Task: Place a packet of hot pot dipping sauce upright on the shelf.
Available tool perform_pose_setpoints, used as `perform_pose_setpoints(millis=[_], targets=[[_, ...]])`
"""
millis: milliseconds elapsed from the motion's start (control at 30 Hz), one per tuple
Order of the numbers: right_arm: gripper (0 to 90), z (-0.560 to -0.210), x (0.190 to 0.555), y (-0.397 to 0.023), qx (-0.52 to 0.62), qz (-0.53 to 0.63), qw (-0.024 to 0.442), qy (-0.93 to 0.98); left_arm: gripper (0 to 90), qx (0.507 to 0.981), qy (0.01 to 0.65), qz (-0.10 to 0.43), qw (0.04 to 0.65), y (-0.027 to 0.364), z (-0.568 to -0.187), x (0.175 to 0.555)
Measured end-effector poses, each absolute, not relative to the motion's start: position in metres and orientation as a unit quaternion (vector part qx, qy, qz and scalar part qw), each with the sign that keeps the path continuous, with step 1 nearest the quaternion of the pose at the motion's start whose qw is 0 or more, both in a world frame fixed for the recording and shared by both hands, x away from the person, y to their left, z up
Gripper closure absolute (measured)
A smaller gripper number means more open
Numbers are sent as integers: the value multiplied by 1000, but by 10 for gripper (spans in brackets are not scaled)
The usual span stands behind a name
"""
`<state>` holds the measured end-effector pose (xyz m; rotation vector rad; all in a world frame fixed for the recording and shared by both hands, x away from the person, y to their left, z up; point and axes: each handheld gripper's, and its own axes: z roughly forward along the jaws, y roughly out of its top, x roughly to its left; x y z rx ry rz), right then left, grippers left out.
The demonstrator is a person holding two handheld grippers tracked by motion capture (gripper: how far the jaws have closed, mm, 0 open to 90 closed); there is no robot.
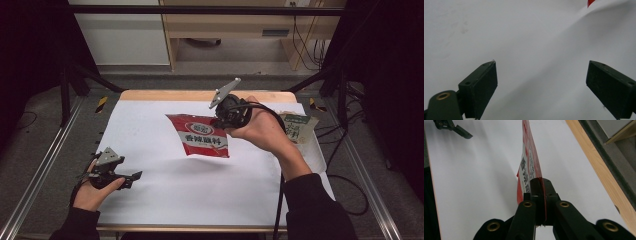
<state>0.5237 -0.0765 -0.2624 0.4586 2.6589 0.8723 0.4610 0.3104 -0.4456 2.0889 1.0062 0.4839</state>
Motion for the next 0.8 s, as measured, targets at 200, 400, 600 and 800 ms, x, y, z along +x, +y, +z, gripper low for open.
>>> perform_pose_setpoints(millis=[200,400,600,800], targets=[[900,-258,522,-85,162,308,158,924,101,815,398,189,375,313,-448,462],[900,-250,518,-99,167,311,165,921,96,814,401,187,376,315,-449,462],[900,-245,514,-111,171,314,172,918,93,815,400,186,375,314,-450,462],[900,-241,510,-124,179,316,179,914,93,814,402,186,376,316,-450,462]])
